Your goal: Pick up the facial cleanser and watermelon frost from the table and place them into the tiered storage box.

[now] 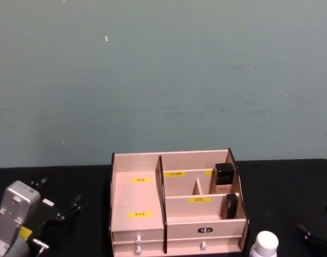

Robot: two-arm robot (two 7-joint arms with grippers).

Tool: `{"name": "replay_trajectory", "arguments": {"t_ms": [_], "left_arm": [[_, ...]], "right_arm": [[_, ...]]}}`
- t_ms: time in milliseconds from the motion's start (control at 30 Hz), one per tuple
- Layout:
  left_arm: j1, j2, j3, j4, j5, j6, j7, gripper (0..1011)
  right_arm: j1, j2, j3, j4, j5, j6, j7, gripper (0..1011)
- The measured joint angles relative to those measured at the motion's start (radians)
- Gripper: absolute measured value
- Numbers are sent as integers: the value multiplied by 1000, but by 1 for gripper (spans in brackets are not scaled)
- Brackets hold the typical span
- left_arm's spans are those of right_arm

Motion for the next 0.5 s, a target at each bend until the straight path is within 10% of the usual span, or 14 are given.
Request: {"name": "replay_trajectory", "arguments": {"t_ms": [500], "left_arm": [[0, 0, 0, 0, 0, 0, 0, 1001]], "right_arm": [[-104, 81, 23, -56, 64, -48, 146, 1002]]}}
